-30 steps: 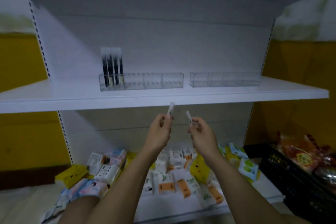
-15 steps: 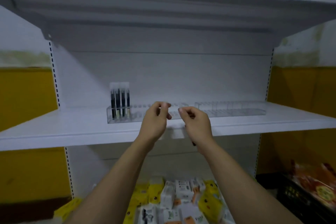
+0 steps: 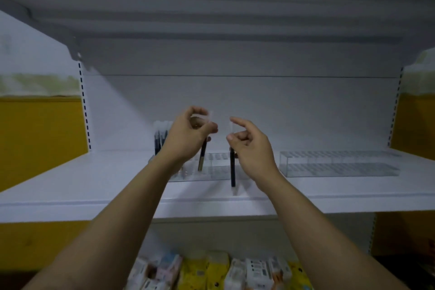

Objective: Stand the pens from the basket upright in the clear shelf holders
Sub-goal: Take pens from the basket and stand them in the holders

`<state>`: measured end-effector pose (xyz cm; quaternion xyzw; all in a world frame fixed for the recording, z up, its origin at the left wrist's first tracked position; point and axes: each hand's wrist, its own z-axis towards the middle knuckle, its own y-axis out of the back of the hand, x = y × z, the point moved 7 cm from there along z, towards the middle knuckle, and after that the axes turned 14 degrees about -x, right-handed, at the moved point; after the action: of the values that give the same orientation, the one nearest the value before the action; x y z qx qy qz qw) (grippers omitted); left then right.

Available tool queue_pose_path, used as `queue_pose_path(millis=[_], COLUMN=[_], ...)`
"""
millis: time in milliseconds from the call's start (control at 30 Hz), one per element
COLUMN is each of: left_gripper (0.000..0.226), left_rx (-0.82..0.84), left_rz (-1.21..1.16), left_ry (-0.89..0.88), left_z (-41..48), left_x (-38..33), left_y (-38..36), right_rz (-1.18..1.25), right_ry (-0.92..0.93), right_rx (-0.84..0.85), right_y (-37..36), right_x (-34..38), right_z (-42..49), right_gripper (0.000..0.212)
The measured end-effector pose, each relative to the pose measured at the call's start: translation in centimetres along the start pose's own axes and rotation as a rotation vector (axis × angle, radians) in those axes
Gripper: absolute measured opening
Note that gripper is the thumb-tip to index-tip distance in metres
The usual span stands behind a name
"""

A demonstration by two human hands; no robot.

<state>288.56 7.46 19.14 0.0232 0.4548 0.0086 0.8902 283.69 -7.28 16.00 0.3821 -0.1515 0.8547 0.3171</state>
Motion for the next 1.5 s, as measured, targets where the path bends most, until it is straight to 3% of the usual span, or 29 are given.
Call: queue_pose_path(millis=[100,267,367,533,867,1100,1233,1500], left_gripper=[0.037,0.026,0.032,0.025,0.017,0.019,0.019,0.014], left_rx=[-0.063,-0.075,-0.101,-0.143,-0.15,-0.243,-0.228,-0.076], left_rz=[0.081,0.247,0.32,0.324,0.404,0.389,0.371,0.532], left_ry=[-0.132,-0.315,-0.378,-0.352,-0.344,-0.33,-0.289,-0.295], left_z=[1.5,3.6,4.5,5.9,6.9,6.9,6.8,6.0], left_x=[-0.5,-1.0,-1.1,-0.5,0.8,1.6,1.6,2.9], left_y=[1.1,1.8,2.6,4.5,7.3,8.1,8.1,7.1], right_rz=[-0.006,-0.004,0.034,0.124,0.12,0.033,-0.12,-0.431], right_ry=[0.025,0.098,0.113,0.099,0.097,0.151,0.207,0.29], right_rx=[-0.002,-0.006,-0.024,-0.075,0.01,0.082,0.223,0.433], right_y=[-1.6,-3.9,-5.2,-7.1,-10.9,-11.4,-12.4,-12.2], right_x=[0.1,0.5,0.8,0.8,0.4,1.0,0.7,-0.8], right_z=[1.7,3.2,3.9,5.1,5.1,4.8,3.2,0.5], right_gripper=[0.032,0.034,0.031,0.03,0.028,0.031,0.027,0.063])
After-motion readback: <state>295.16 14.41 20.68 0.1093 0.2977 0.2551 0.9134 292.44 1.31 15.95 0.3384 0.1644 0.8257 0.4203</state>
